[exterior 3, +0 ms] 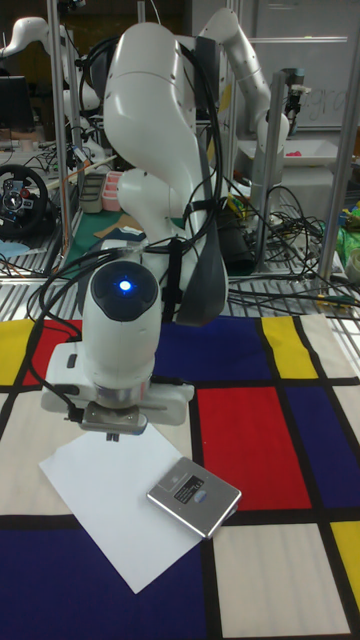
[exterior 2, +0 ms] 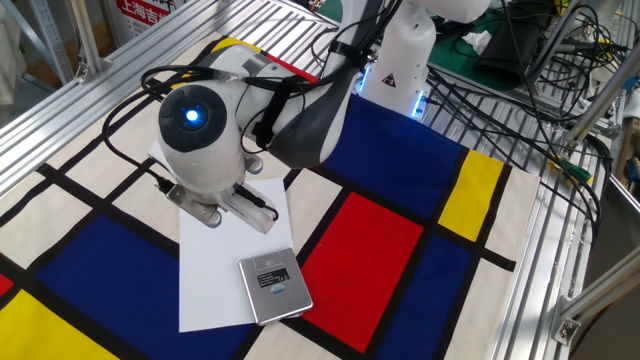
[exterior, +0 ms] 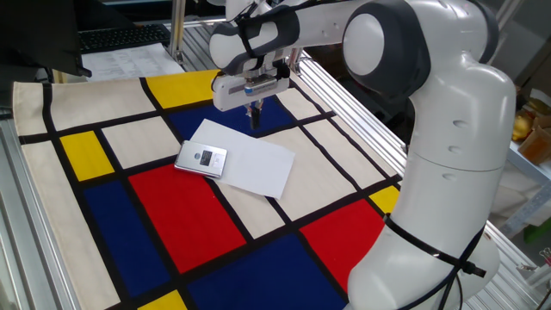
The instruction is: Unfold a piece of paper
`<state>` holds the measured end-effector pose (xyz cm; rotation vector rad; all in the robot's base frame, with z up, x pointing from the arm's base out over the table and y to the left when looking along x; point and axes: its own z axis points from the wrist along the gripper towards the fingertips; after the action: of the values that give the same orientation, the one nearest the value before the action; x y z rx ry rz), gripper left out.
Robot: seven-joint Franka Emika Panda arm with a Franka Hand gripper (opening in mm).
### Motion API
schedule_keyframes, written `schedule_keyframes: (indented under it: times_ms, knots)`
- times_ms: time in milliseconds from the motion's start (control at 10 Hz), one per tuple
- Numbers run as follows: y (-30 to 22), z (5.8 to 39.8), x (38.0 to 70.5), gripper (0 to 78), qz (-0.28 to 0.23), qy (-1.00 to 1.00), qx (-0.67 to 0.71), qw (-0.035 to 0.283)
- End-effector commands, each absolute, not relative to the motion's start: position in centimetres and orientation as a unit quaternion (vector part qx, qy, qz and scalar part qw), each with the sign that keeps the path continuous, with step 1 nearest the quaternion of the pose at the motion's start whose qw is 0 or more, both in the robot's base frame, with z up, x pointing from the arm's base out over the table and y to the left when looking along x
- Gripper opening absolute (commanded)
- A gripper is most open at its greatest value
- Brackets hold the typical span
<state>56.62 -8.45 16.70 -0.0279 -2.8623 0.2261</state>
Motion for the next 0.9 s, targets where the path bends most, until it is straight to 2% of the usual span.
schedule_keyframes:
  times_ms: [100, 400, 700, 900]
  knots:
    - [-8.5, 16.9, 56.7, 1.1, -0.036, -0.999, 0.006, 0.014]
    - [-8.5, 17.0, 56.6, 1.1, -0.035, -0.999, 0.009, 0.011]
    - [-7.9, 20.1, 54.3, 1.1, -0.033, -0.999, -0.023, 0.029]
    - [-6.2, 22.1, 52.5, 1.1, -0.006, -0.998, -0.042, 0.039]
